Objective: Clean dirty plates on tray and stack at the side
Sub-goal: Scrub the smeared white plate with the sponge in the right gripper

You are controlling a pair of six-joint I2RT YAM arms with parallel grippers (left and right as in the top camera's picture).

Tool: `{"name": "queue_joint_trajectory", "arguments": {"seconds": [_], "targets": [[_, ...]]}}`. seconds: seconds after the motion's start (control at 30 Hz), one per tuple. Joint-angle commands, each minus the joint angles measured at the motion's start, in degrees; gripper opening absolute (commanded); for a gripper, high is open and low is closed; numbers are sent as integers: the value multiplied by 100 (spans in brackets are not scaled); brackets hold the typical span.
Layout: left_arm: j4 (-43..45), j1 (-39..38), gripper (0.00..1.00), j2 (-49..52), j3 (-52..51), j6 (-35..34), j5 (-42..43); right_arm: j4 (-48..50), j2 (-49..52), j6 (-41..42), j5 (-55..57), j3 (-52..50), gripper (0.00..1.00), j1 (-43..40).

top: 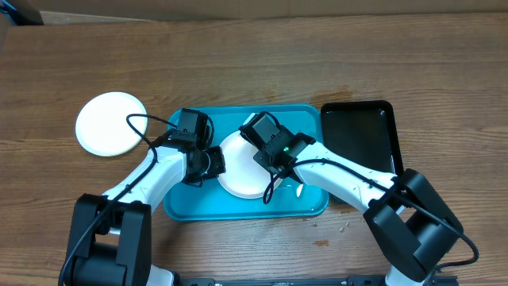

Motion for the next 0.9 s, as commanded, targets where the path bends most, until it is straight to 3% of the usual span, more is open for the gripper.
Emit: {"name": "queue_joint_trajectory", "arguments": {"seconds": [0.0, 0.27, 0.43, 0.63, 0.87], "targets": [[20, -42, 4, 50, -72, -39, -55, 90, 179, 7, 37, -4, 4, 28], [17, -42, 4, 50, -72, -37, -55, 31, 778, 212, -98, -4, 4, 31], [20, -42, 4, 50, -72, -39, -57, -363, 774, 555, -1335, 31, 4, 35], [22, -42, 4, 50, -72, -39, -57, -737, 765, 1537, -2785, 70, 4, 33], [22, -42, 4, 50, -72, -39, -55, -566, 765, 2752, -3381, 66, 4, 33]]}}
